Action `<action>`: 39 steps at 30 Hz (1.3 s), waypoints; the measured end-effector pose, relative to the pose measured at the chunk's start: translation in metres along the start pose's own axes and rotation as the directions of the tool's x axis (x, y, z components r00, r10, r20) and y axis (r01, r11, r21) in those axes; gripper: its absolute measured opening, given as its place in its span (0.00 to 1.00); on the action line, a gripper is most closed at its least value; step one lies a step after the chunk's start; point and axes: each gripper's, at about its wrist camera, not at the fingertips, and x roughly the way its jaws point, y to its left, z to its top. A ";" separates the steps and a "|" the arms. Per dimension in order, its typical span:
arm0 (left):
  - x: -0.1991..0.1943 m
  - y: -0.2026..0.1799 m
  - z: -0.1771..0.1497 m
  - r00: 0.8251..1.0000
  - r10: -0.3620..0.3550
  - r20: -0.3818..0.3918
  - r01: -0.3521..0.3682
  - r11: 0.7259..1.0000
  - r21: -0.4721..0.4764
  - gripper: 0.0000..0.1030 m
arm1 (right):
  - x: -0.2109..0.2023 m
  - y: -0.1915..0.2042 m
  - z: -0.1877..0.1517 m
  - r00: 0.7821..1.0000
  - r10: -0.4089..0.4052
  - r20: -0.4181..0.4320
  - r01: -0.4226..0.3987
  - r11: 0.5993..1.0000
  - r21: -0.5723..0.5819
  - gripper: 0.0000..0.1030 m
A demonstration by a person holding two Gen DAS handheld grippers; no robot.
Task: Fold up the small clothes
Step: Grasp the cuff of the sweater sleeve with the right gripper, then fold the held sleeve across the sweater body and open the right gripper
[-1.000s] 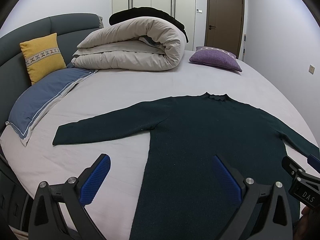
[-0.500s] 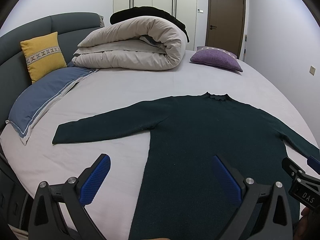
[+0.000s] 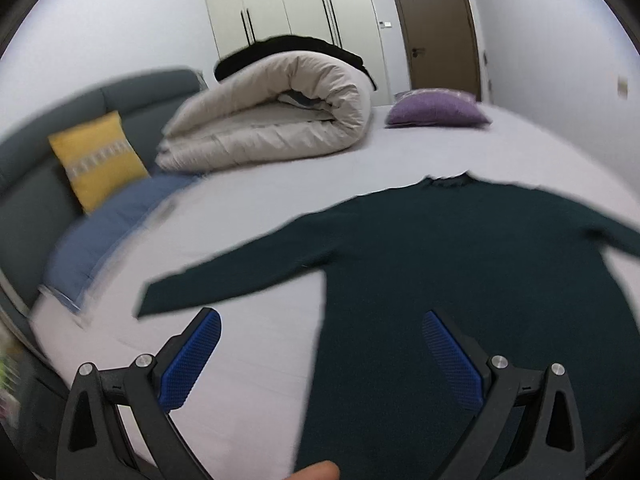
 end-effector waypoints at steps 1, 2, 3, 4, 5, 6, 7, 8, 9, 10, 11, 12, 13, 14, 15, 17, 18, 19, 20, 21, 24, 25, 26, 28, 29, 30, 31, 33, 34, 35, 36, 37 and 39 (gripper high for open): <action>0.001 -0.007 0.000 0.998 0.055 0.028 -0.056 0.998 0.037 1.00 | 0.003 -0.034 0.007 1.000 -0.002 0.001 0.002 0.996 0.086 0.99; 0.001 -0.013 0.001 0.993 0.100 0.058 -0.104 0.992 0.070 1.00 | 0.007 -0.068 0.012 1.000 -0.006 -0.003 0.007 0.986 0.169 0.96; 0.003 -0.021 0.002 0.985 0.142 0.095 -0.152 0.982 0.109 1.00 | 0.011 -0.102 0.016 1.000 -0.015 -0.014 0.018 0.966 0.257 0.94; 0.004 -0.024 0.003 0.982 0.154 0.113 -0.168 0.978 0.122 1.00 | 0.015 -0.141 0.019 1.000 -0.019 -0.024 0.027 0.935 0.354 0.93; 0.005 -0.027 0.005 0.979 0.157 0.127 -0.173 0.977 0.126 1.00 | 0.018 -0.175 0.019 1.000 -0.016 -0.018 0.022 0.898 0.439 0.90; 0.008 -0.032 0.007 0.977 0.165 0.137 -0.183 0.975 0.129 1.00 | 0.019 -0.207 0.018 1.000 -0.016 -0.004 0.016 0.855 0.518 0.87; 0.010 -0.036 0.010 0.974 0.175 0.144 -0.195 0.972 0.132 1.00 | 0.022 -0.241 0.016 1.000 -0.022 0.005 0.015 0.805 0.593 0.87; 0.013 -0.040 0.012 0.972 0.180 0.152 -0.201 0.970 0.136 1.00 | 0.024 -0.263 0.015 1.000 -0.023 0.008 0.013 0.774 0.632 0.84; 0.015 -0.044 0.013 0.972 0.174 0.157 -0.196 0.971 0.139 1.00 | 0.029 -0.288 0.013 1.000 -0.024 0.007 0.013 0.743 0.669 0.80; 0.020 -0.048 0.017 0.978 0.139 0.155 -0.161 0.977 0.138 1.00 | 0.033 -0.305 0.012 1.000 -0.029 -0.001 0.021 0.726 0.688 0.79; 0.023 -0.051 0.019 0.984 0.104 0.146 -0.124 0.983 0.136 1.00 | 0.038 -0.321 0.013 1.000 -0.030 -0.007 0.026 0.709 0.704 0.76; 0.027 -0.053 0.022 0.988 0.081 0.133 -0.099 0.986 0.132 1.00 | 0.043 -0.334 0.012 1.000 -0.022 0.002 0.014 0.695 0.719 0.73; 0.032 -0.056 0.024 0.991 0.063 0.115 -0.078 0.989 0.126 1.00 | 0.047 -0.344 0.014 1.000 -0.011 0.014 -0.003 0.687 0.727 0.72; 0.037 -0.058 0.025 0.994 0.058 0.098 -0.069 0.990 0.121 1.00 | 0.051 -0.350 0.017 1.000 -0.009 0.021 -0.010 0.687 0.727 0.71; 0.041 -0.062 0.027 0.995 0.059 0.084 -0.069 0.990 0.124 1.00 | 0.055 -0.354 0.021 1.000 -0.011 0.027 -0.012 0.691 0.723 0.71; 0.048 -0.071 0.029 0.997 0.060 0.052 -0.067 0.987 0.147 1.00 | 0.066 -0.360 0.030 1.000 -0.010 0.030 -0.014 0.701 0.713 0.71; 0.049 -0.075 0.028 0.997 0.066 0.045 -0.072 0.985 0.154 1.00 | 0.072 -0.364 0.034 1.000 -0.010 0.028 -0.014 0.700 0.714 0.71; 0.051 -0.078 0.030 0.997 0.062 0.046 -0.069 0.984 0.162 1.00 | 0.078 -0.368 0.038 1.000 -0.008 0.029 -0.015 0.700 0.714 0.71; 0.050 -0.080 0.029 0.997 0.054 0.049 -0.061 0.985 0.161 1.00 | 0.084 -0.370 0.043 1.000 -0.006 0.028 -0.016 0.702 0.712 0.71; 0.051 -0.081 0.029 0.997 0.048 0.053 -0.056 0.986 0.155 1.00 | 0.090 -0.371 0.049 1.000 -0.006 0.027 -0.015 0.705 0.709 0.70; 0.058 -0.077 0.028 1.000 0.016 0.016 -0.017 0.994 0.109 1.00 | 0.105 -0.374 0.070 1.000 0.010 0.021 -0.022 0.702 0.711 0.57; 0.064 -0.073 0.028 1.000 -0.022 -0.011 0.023 0.996 0.081 1.00 | 0.111 -0.378 0.074 1.000 0.013 0.016 -0.020 0.697 0.716 0.53; 0.067 -0.069 0.027 0.999 -0.042 -0.024 0.044 0.997 0.058 1.00 | 0.115 -0.381 0.077 1.000 0.015 0.012 -0.019 0.696 0.718 0.44; 0.077 -0.061 0.024 0.993 -0.110 -0.051 0.110 0.994 -0.003 0.99 | 0.121 -0.386 0.084 1.000 0.007 -0.005 -0.001 0.704 0.711 0.28; 0.080 -0.058 0.023 0.988 -0.141 -0.062 0.139 0.990 -0.026 0.96 | 0.123 -0.385 0.087 1.000 -0.006 -0.016 0.016 0.715 0.699 0.19; 0.086 -0.055 0.022 0.980 -0.180 -0.081 0.176 0.983 -0.059 0.89 | 0.125 -0.382 0.092 0.999 -0.018 -0.026 0.031 0.728 0.685 0.10; 0.093 -0.052 0.021 0.970 -0.222 -0.101 0.213 0.973 -0.094 0.86 | 0.126 -0.377 0.098 0.999 -0.033 -0.036 0.048 0.745 0.665 0.08; 0.105 -0.048 0.019 0.941 -0.311 -0.134 0.290 0.945 -0.151 0.76 | 0.127 -0.358 0.114 0.998 -0.056 -0.036 0.067 0.784 0.617 0.08; 0.113 -0.047 0.017 0.925 -0.350 -0.151 0.322 0.929 -0.183 0.75 | 0.127 -0.346 0.121 0.997 -0.064 -0.032 0.070 0.805 0.589 0.08; 0.117 -0.046 0.016 0.910 -0.383 -0.159 0.349 0.914 -0.207 0.73 | 0.125 -0.328 0.127 0.997 -0.069 -0.027 0.073 0.829 0.555 0.07; 0.122 -0.044 0.016 0.889 -0.428 -0.159 0.386 0.891 -0.241 0.73 | 0.127 -0.309 0.140 0.997 -0.071 -0.021 0.072 0.858 0.508 0.07; 0.125 -0.043 0.015 0.877 -0.455 -0.155 0.407 0.874 -0.264 0.73 | 0.130 -0.288 0.152 0.998 -0.062 -0.013 0.061 0.884 0.463 0.07; 0.128 -0.041 0.015 0.862 -0.487 -0.144 0.433 0.853 -0.292 0.73 | 0.139 -0.237 0.175 1.000 -0.027 -0.006 0.027 0.933 0.358 0.07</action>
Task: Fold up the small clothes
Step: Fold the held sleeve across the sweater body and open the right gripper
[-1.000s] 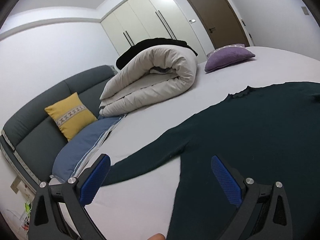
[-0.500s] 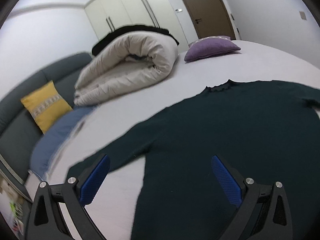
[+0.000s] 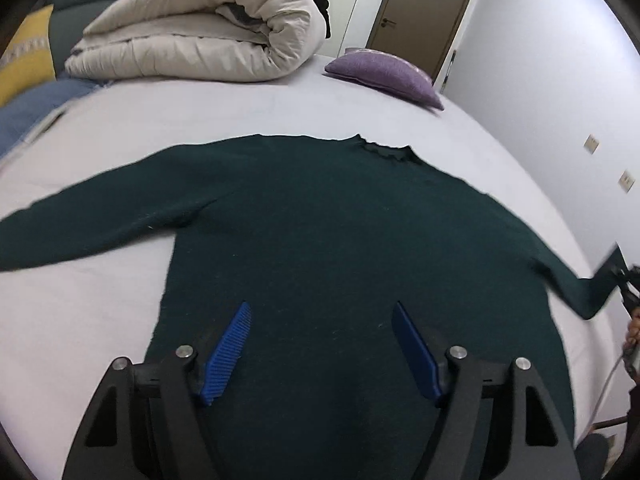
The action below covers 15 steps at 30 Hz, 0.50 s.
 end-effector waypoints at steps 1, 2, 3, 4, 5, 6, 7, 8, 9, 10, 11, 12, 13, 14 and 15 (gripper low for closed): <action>0.000 0.002 0.001 1.000 -0.017 0.002 0.017 1.000 -0.012 0.73 | 0.005 0.031 -0.005 1.000 0.018 -0.007 -0.019 0.998 -0.055 0.07; 0.001 0.006 0.002 0.999 -0.038 0.002 0.038 0.999 -0.032 0.73 | 0.011 0.066 -0.014 0.999 0.046 -0.023 -0.049 0.993 -0.112 0.07; 0.003 0.011 0.003 0.998 -0.059 0.002 0.059 0.997 -0.057 0.73 | 0.019 0.103 -0.022 0.995 0.085 -0.048 -0.092 0.979 -0.179 0.07; 0.002 0.016 0.004 0.998 -0.070 0.002 0.070 0.995 -0.073 0.73 | 0.025 0.137 -0.036 0.991 0.112 -0.071 -0.126 0.963 -0.239 0.07; 0.002 0.021 0.005 0.996 -0.088 0.004 0.088 0.992 -0.096 0.73 | 0.033 0.166 -0.043 0.986 0.136 -0.093 -0.157 0.947 -0.282 0.07; 0.002 0.027 0.007 0.995 -0.103 0.005 0.103 0.988 -0.117 0.73 | 0.043 0.200 -0.060 0.976 0.171 -0.133 -0.206 0.923 -0.325 0.07; 0.003 0.033 0.008 0.993 -0.115 0.007 0.115 0.984 -0.138 0.73 | 0.054 0.227 -0.074 0.966 0.193 -0.170 -0.243 0.905 -0.349 0.07; 0.003 0.038 0.009 0.993 -0.121 0.009 0.121 0.981 -0.152 0.73 | 0.064 0.252 -0.092 0.955 0.209 -0.209 -0.275 0.888 -0.369 0.07; 0.002 0.043 0.011 0.992 -0.125 0.013 0.125 0.979 -0.161 0.74 | 0.070 0.272 -0.113 0.945 0.218 -0.243 -0.301 0.870 -0.390 0.07; 0.002 0.049 0.012 0.992 -0.128 0.020 0.129 0.977 -0.169 0.74 | 0.083 0.292 -0.132 0.935 0.221 -0.278 -0.323 0.853 -0.410 0.07; 0.002 0.052 0.013 0.992 -0.128 0.022 0.130 0.976 -0.173 0.75 | 0.096 0.305 -0.150 0.924 0.218 -0.315 -0.341 0.843 -0.417 0.07; 0.002 0.056 0.014 0.992 -0.127 0.022 0.129 0.976 -0.176 0.75 | 0.110 0.315 -0.166 0.913 0.210 -0.351 -0.353 0.838 -0.416 0.07; 0.003 0.059 0.014 0.992 -0.125 0.022 0.127 0.976 -0.179 0.76 | 0.115 0.314 -0.190 0.901 0.196 -0.388 -0.360 0.836 -0.414 0.08; 0.005 0.061 0.014 0.992 -0.127 0.021 0.129 0.975 -0.181 0.78 | 0.128 0.315 -0.209 0.886 0.175 -0.429 -0.365 0.834 -0.414 0.11; 0.006 0.063 0.014 0.991 -0.130 0.018 0.131 0.974 -0.183 0.81 | 0.133 0.312 -0.226 0.882 0.149 -0.447 -0.355 0.834 -0.423 0.18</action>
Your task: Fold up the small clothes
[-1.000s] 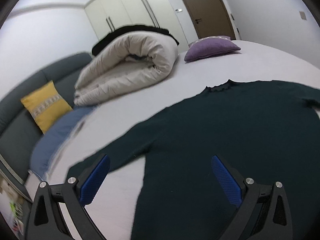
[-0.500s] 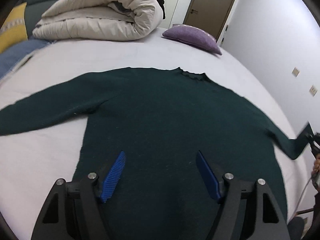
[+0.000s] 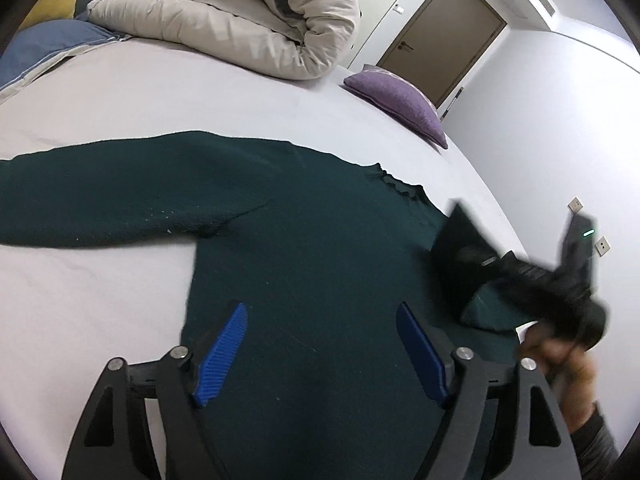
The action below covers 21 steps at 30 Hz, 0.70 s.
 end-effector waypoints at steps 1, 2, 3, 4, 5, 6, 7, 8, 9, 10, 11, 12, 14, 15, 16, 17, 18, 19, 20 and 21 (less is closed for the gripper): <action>0.003 0.001 0.000 1.000 0.001 -0.007 -0.001 1.000 -0.001 0.83 | 0.015 -0.002 -0.005 0.999 -0.005 -0.039 0.005 1.000 -0.008 0.26; 0.006 0.001 0.000 1.000 -0.001 -0.012 0.000 1.000 -0.002 0.85 | 0.024 -0.004 -0.015 0.998 0.014 -0.066 -0.015 1.000 -0.013 0.43; 0.007 0.001 0.000 1.000 -0.005 -0.015 0.005 1.000 -0.004 0.88 | 0.029 -0.004 -0.034 0.996 0.029 -0.082 -0.030 1.000 -0.009 0.52; 0.010 -0.001 0.000 1.000 -0.013 -0.019 0.013 1.000 -0.008 0.88 | 0.026 -0.010 -0.039 0.996 0.045 -0.083 -0.046 0.999 -0.004 0.52; 0.014 -0.003 0.000 0.999 -0.020 -0.025 0.020 1.000 -0.013 0.88 | 0.016 -0.017 -0.043 0.996 0.057 -0.071 -0.058 0.998 -0.015 0.56; 0.019 -0.007 0.001 0.999 -0.031 -0.037 0.031 0.999 -0.019 0.88 | 0.005 -0.025 -0.049 0.997 0.057 -0.060 -0.059 0.998 -0.026 0.59; 0.023 -0.011 0.001 0.998 -0.039 -0.044 0.039 0.999 -0.021 0.88 | -0.015 -0.033 -0.057 0.998 0.059 -0.036 -0.060 0.998 -0.034 0.59; 0.028 -0.017 0.002 0.997 -0.053 -0.057 0.052 0.998 -0.020 0.88 | -0.033 -0.043 -0.063 0.997 0.071 -0.016 -0.071 0.997 -0.032 0.59; 0.035 -0.026 0.002 0.996 -0.060 -0.069 0.060 0.998 -0.011 0.88 | -0.046 -0.043 -0.065 0.996 0.084 -0.008 -0.084 0.996 -0.023 0.59; 0.044 -0.039 0.003 0.995 -0.063 -0.083 0.064 0.998 0.010 0.88 | -0.059 -0.055 -0.068 0.995 0.096 -0.005 -0.096 0.995 0.000 0.59; 0.051 -0.047 0.006 0.994 -0.064 -0.094 0.067 0.997 0.023 0.88 | -0.070 -0.053 -0.065 0.995 0.103 -0.001 -0.103 0.995 0.019 0.59; 0.062 -0.058 0.008 0.991 -0.064 -0.115 0.069 0.997 0.038 0.86 | -0.088 -0.060 -0.069 0.994 0.109 0.009 -0.109 0.993 0.049 0.59; 0.082 -0.071 0.014 0.987 -0.073 -0.145 0.079 0.996 0.036 0.78 | -0.119 -0.072 -0.083 0.991 0.127 0.040 -0.130 0.986 0.103 0.59; 0.092 -0.077 0.017 0.984 -0.076 -0.164 0.083 0.996 0.033 0.72 | -0.135 -0.085 -0.086 0.988 0.142 0.060 -0.148 0.981 0.126 0.59; 0.104 -0.083 0.021 0.980 -0.075 -0.183 0.082 0.996 0.031 0.70 | -0.144 -0.097 -0.089 0.985 0.156 0.079 -0.166 0.975 0.148 0.59; 0.115 -0.089 0.025 0.977 -0.066 -0.202 0.074 0.997 0.034 0.65 | -0.146 -0.104 -0.088 0.981 0.167 0.095 -0.181 0.970 0.162 0.59; 0.122 -0.093 0.028 0.975 -0.056 -0.213 0.066 0.997 0.039 0.61 | -0.156 -0.115 -0.091 0.976 0.182 0.123 -0.201 0.965 0.170 0.60; 0.130 -0.098 0.031 0.974 -0.041 -0.221 0.054 0.997 0.051 0.59 | -0.164 -0.123 -0.094 0.971 0.191 0.147 -0.215 0.961 0.172 0.60; 0.135 -0.103 0.033 0.974 -0.035 -0.223 0.050 0.997 0.058 0.56 | -0.166 -0.127 -0.093 0.966 0.198 0.163 -0.226 0.959 0.173 0.60; 0.137 -0.107 0.035 0.974 -0.029 -0.227 0.046 0.996 0.070 0.52 | -0.167 -0.132 -0.094 0.962 0.206 0.178 -0.238 0.955 0.178 0.60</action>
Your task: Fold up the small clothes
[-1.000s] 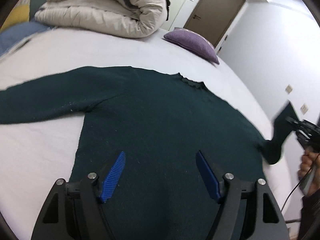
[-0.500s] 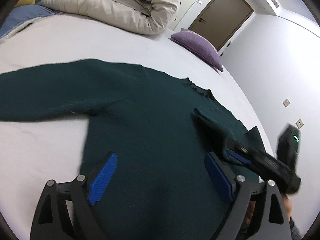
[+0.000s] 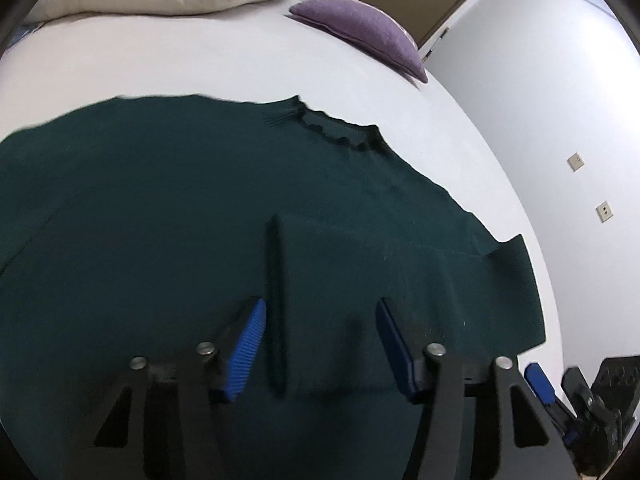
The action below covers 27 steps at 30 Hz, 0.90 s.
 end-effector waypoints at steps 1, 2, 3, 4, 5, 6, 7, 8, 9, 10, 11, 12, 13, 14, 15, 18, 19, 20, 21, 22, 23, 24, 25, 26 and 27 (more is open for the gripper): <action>0.002 -0.005 0.002 1.000 0.011 -0.006 -0.011 1.000 0.016 0.50 | -0.004 -0.007 0.001 1.000 0.009 0.006 -0.010 1.000 0.012 0.60; 0.005 -0.007 0.004 1.000 0.021 -0.013 -0.021 0.999 0.029 0.40 | -0.001 -0.010 0.001 1.000 0.014 0.007 -0.014 1.000 0.023 0.60; 0.008 -0.010 0.006 0.999 0.042 -0.021 -0.041 0.998 0.043 0.28 | 0.003 -0.015 0.002 1.000 0.018 0.004 -0.018 0.999 0.039 0.60; 0.010 -0.011 0.006 0.998 0.066 -0.022 -0.064 0.996 0.054 0.22 | 0.000 -0.024 0.002 1.000 0.025 0.005 -0.025 0.997 0.072 0.60; 0.013 -0.011 0.008 0.997 0.072 -0.030 -0.070 0.996 0.063 0.14 | 0.012 -0.026 0.003 1.000 0.028 0.008 -0.029 0.995 0.097 0.60; 0.014 -0.011 0.009 0.997 0.072 -0.035 -0.070 0.995 0.067 0.12 | 0.010 -0.036 0.003 0.999 0.038 0.010 -0.039 0.989 0.141 0.60; 0.012 -0.009 0.009 0.997 0.073 -0.032 -0.070 0.995 0.069 0.11 | 0.013 -0.043 0.003 0.999 0.044 0.012 -0.046 0.983 0.176 0.60; 0.011 -0.008 0.010 0.997 0.069 -0.029 -0.067 0.995 0.068 0.10 | 0.026 -0.044 0.002 0.999 0.044 0.011 -0.045 0.979 0.197 0.60; 0.008 -0.008 0.012 0.998 0.061 -0.032 -0.059 0.996 0.072 0.09 | 0.025 -0.050 0.002 0.999 0.038 0.009 -0.039 0.974 0.222 0.60; 0.005 -0.008 0.014 0.998 0.055 -0.022 -0.053 0.996 0.072 0.09 | 0.032 -0.051 0.002 0.999 0.035 0.010 -0.036 0.972 0.234 0.60; 0.002 -0.009 0.017 0.999 0.051 -0.009 -0.051 0.996 0.074 0.09 | 0.039 -0.050 0.002 0.999 0.031 0.013 -0.033 0.971 0.238 0.60; -0.002 -0.009 0.020 0.999 0.050 0.011 -0.051 0.996 0.078 0.09 | 0.041 -0.050 0.003 1.000 0.023 0.019 -0.027 0.970 0.241 0.60; -0.009 -0.009 0.023 0.998 0.054 0.036 -0.057 0.995 0.084 0.09 | 0.039 -0.051 0.003 0.999 0.016 0.028 -0.022 0.970 0.241 0.60; -0.015 -0.008 0.026 0.997 0.056 0.056 -0.061 0.994 0.087 0.09 | 0.040 -0.052 0.003 0.999 0.011 0.035 -0.019 0.970 0.243 0.60; -0.020 -0.006 0.029 0.995 0.058 0.075 -0.064 0.994 0.086 0.09 | 0.041 -0.053 0.003 0.999 0.008 0.040 -0.018 0.969 0.246 0.59; -0.030 0.006 0.037 0.990 0.080 0.119 -0.089 0.993 0.075 0.09 | 0.040 -0.060 0.003 0.998 0.007 0.055 -0.021 0.964 0.265 0.58; -0.032 0.014 0.038 0.989 0.080 0.128 -0.088 0.994 0.058 0.09 | 0.040 -0.062 0.003 0.998 0.014 0.062 -0.031 0.961 0.276 0.58; -0.032 0.019 0.039 0.989 0.078 0.130 -0.084 0.995 0.049 0.09 | 0.040 -0.062 0.005 0.998 0.020 0.067 -0.039 0.957 0.287 0.58; -0.030 0.023 0.040 0.989 0.075 0.129 -0.081 0.996 0.041 0.09 | 0.042 -0.062 0.007 0.997 0.023 0.069 -0.043 0.954 0.297 0.59; -0.027 0.029 0.040 0.989 0.072 0.126 -0.077 0.996 0.034 0.09 | 0.041 -0.062 0.010 0.997 0.018 0.071 -0.039 0.952 0.303 0.60; -0.027 0.031 0.040 0.989 0.068 0.129 -0.073 0.997 0.029 0.09 | 0.041 -0.062 0.014 0.997 0.010 0.071 -0.032 0.950 0.311 0.60; -0.024 0.033 0.040 0.989 0.064 0.131 -0.069 0.997 0.027 0.09 | 0.042 -0.062 0.018 0.998 0.008 0.069 -0.030 0.945 0.325 0.60; -0.022 0.035 0.039 0.989 0.065 0.134 -0.069 0.997 0.027 0.09 | 0.045 -0.062 0.023 0.998 0.013 0.064 -0.034 0.938 0.346 0.60; -0.022 0.036 0.039 0.988 0.063 0.141 -0.067 0.997 0.027 0.09 | 0.049 -0.062 0.028 0.998 0.016 0.059 -0.037 0.930 0.365 0.60; -0.023 0.037 0.040 0.987 0.058 0.150 -0.063 0.998 0.031 0.09 | 0.053 -0.062 0.033 0.998 0.026 0.058 -0.046 0.924 0.380 0.60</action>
